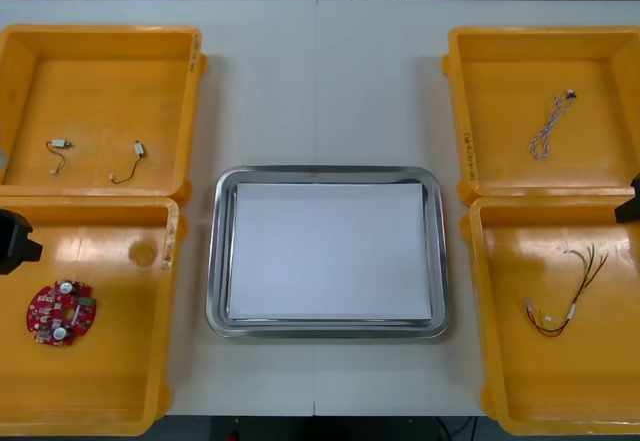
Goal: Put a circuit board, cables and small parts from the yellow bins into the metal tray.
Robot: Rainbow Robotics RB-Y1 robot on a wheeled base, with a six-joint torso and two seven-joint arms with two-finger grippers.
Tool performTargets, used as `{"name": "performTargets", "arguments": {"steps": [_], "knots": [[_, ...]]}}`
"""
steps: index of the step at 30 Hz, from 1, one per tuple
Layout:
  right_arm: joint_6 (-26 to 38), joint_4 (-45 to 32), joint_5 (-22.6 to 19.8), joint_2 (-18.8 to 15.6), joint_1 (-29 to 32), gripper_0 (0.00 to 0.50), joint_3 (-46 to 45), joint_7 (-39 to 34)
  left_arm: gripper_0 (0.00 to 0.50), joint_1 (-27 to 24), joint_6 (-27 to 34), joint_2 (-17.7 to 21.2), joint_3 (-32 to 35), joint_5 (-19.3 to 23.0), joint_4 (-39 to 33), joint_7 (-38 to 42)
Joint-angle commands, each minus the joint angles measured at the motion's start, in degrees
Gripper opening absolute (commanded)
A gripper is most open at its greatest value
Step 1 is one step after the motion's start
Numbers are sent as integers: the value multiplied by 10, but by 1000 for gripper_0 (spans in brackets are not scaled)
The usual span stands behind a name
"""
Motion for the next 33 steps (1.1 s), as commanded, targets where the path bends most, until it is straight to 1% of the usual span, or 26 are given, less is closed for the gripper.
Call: {"name": "performTargets", "arguments": {"steps": [1,6,8,11,15,19,24,27,29,33], "knots": [[2,-5,-3,-22,-15,500,-18,-30,500,14,3,14,6,-16,-1,-55],[2,-7,1,-19,-20,500,-17,-30,500,12,3,16,6,-22,0,-63],[2,-21,13,-23,-24,500,-12,-30,500,10,2,20,6,-19,0,-73],[1,-41,35,-21,-19,500,-4,-31,500,10,-2,28,6,-15,0,-108],[-6,-43,43,-12,-9,500,-3,-33,500,10,-7,39,6,-8,-1,-141],[-22,-43,43,-2,8,500,-4,-38,500,10,-15,52,6,9,-1,-180],[-38,-45,40,16,23,500,-13,-44,500,10,-20,62,6,20,-1,-233],[-45,-53,40,26,37,500,-18,-48,500,10,-25,70,6,35,-1,-264],[-52,-65,39,29,53,500,-20,-51,500,11,-29,76,6,47,-1,-290],[-72,-95,38,29,92,500,-20,-60,500,13,-37,83,5,54,-1,-339]]}}
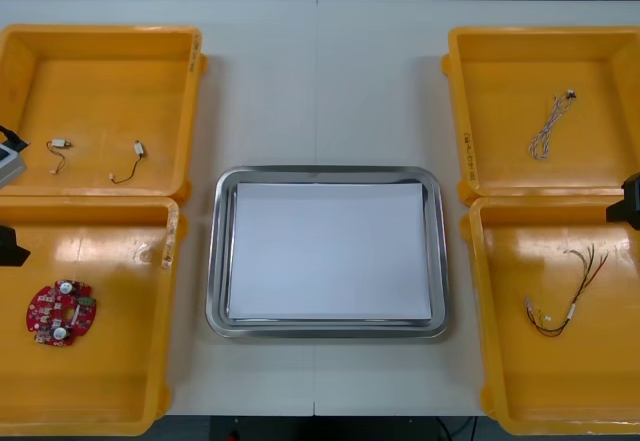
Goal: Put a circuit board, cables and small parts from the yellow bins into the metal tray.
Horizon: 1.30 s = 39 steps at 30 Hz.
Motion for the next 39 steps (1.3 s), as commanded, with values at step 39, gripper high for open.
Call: {"name": "performTargets", "arguments": {"steps": [39], "knots": [[-58,-80,44,128,176,500,-58,-119,500,77,-262,157,-175,8,-2,-393]]}}
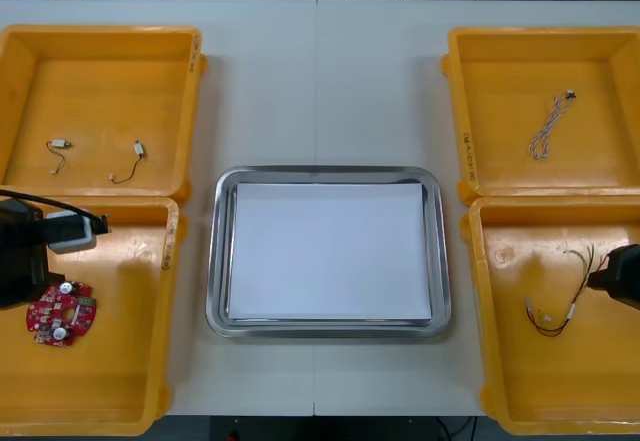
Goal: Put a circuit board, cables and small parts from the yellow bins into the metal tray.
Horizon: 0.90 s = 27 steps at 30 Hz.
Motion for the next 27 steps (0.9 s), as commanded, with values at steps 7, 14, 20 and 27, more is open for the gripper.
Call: {"name": "performTargets", "arguments": {"steps": [7,14,20,27], "knots": [[-10,-20,28,19,16,500,14,-135,500,42,-74,66,-43,-40,-3,-48],[-10,-20,47,19,13,500,38,-221,500,42,-118,81,-85,-74,-2,-53],[-12,-12,58,19,9,500,55,-241,500,42,-142,86,-115,-97,-1,-53],[-32,24,59,19,4,500,67,-231,500,27,-149,88,-154,-118,-1,-52]]}}
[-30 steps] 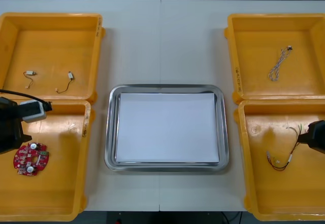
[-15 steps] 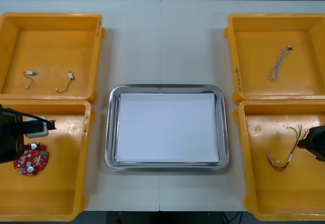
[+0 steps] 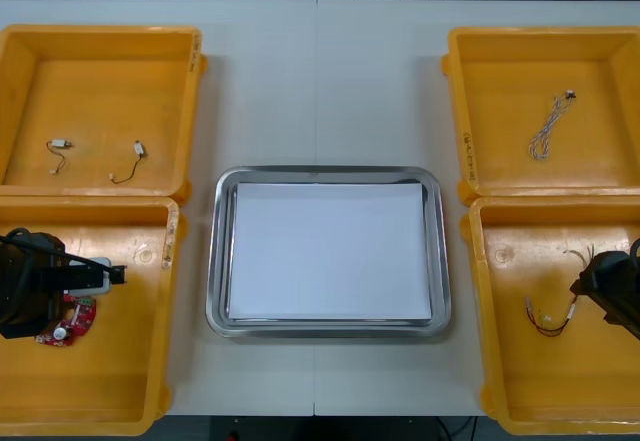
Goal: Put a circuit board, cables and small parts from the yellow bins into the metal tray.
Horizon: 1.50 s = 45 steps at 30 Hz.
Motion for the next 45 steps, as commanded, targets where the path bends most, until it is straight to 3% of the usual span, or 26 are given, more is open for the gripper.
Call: {"name": "performTargets", "arguments": {"steps": [1,25,39,40,41,42,43,44,45], "knots": [[-15,15,6,3,-1,500,16,-4,500,-8,-8,28,-29,-13,-1,-51],[-55,52,62,-23,-1,500,71,93,500,-106,-45,23,-148,-32,69,-53],[-86,74,81,-22,-1,500,96,98,500,-107,-48,23,-153,-32,75,-53],[-86,75,83,-22,-1,500,97,98,454,-107,-48,23,-153,-31,77,-53],[-86,76,86,-22,-1,500,100,98,304,-107,-48,23,-153,-30,78,-53],[-87,76,86,-22,-1,500,100,98,212,-107,-48,23,-152,-28,79,-53],[-87,77,86,-22,-1,500,100,97,57,-107,-48,23,-153,-26,81,-53],[-87,78,86,-22,-1,500,101,97,3,-108,-49,22,-153,-23,84,-53],[-88,79,85,-22,-1,500,100,98,1,-107,-52,23,-153,-13,88,-53]]}}
